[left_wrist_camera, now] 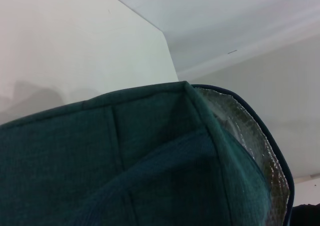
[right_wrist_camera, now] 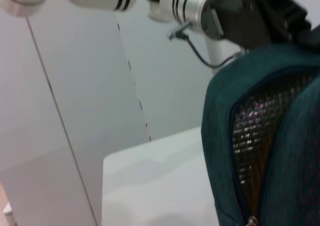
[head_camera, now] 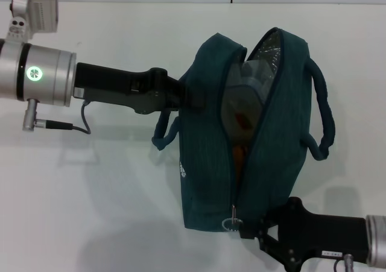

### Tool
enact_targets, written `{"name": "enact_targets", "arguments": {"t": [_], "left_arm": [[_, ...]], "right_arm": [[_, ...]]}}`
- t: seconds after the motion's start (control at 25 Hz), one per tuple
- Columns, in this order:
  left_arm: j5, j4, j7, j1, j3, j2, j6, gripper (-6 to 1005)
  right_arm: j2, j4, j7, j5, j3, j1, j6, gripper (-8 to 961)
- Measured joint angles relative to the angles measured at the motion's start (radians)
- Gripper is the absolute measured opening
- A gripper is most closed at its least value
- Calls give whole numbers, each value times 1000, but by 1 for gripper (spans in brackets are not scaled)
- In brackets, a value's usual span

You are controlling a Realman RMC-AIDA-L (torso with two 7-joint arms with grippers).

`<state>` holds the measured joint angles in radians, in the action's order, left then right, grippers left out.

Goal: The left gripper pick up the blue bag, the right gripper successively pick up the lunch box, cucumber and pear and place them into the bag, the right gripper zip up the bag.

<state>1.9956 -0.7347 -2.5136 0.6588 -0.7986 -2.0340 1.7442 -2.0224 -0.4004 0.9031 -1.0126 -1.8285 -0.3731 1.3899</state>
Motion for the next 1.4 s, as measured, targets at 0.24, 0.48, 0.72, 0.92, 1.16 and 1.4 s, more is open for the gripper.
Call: {"name": "enact_targets", "arguments": {"t": [0.24,0.48,0.72,0.92,1.16,1.4], "left_arm": [[0,0,1,-9,0,0,2,43],[0,0,1,-13,3,0,8,43],[0,0,1,-12,4,2,8,43],[0,0,1,-12,3,3,8,44],[0,0,3,-14,4,3,8,44],[0,0,20,-14,5,2,6,44]], "right_arm": [[9,12,-19,59,17,31,66,-1],[10,45,-16,71,35,39,117,0],[10,88,-8,67,41,28,124,0],[10,90,-10,77,41,31,130,-1],[10,91,-36,114,77,44,188,-1],[10,89,-41,124,96,39,217,0]]}}
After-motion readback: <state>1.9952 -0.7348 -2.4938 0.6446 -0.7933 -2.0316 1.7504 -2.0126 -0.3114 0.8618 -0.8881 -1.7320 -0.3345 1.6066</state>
